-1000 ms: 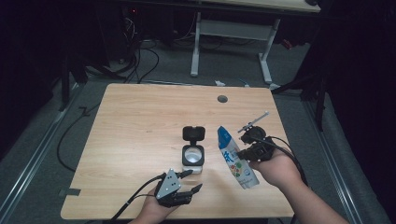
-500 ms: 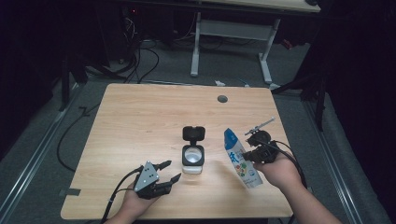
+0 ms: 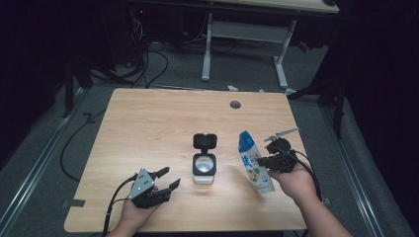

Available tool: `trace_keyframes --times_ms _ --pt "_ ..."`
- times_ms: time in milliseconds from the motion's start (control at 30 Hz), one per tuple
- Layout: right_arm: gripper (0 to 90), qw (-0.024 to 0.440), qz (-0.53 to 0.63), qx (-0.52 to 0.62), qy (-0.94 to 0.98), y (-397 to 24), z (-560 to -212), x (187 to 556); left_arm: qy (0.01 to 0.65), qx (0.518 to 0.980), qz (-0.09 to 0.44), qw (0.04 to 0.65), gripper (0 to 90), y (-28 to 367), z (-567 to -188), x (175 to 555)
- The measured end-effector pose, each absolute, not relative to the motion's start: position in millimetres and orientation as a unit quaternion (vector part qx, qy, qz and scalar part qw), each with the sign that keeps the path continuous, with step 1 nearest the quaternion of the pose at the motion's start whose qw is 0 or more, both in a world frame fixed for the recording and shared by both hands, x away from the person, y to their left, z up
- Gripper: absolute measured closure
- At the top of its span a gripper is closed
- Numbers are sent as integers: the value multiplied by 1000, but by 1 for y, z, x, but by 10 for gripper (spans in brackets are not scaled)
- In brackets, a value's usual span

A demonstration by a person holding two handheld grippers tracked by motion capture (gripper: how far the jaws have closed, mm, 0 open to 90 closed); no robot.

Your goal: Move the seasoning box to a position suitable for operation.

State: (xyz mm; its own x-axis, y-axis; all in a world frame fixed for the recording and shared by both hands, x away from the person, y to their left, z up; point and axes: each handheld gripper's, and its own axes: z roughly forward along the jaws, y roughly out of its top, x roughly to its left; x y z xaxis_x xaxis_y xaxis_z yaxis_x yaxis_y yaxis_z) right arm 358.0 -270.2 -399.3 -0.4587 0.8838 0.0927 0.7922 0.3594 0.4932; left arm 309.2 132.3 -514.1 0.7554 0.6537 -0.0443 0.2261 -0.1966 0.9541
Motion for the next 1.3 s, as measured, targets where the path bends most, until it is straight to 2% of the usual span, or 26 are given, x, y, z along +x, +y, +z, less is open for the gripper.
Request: trace_keyframes --times_ms 267,533,900,1300 --pt "900 121 322 534 773 -282 -416 353 303 743 189 566 419 137 -514 311" --pt "900 169 371 530 743 -286 -430 346 309 740 190 566 421 140 -515 313" --pt "900 204 411 522 719 -289 -443 339 303 743 203 561 421 141 -515 312" --pt "900 241 443 506 700 -288 -451 328 297 760 234 529 411 152 -515 317"
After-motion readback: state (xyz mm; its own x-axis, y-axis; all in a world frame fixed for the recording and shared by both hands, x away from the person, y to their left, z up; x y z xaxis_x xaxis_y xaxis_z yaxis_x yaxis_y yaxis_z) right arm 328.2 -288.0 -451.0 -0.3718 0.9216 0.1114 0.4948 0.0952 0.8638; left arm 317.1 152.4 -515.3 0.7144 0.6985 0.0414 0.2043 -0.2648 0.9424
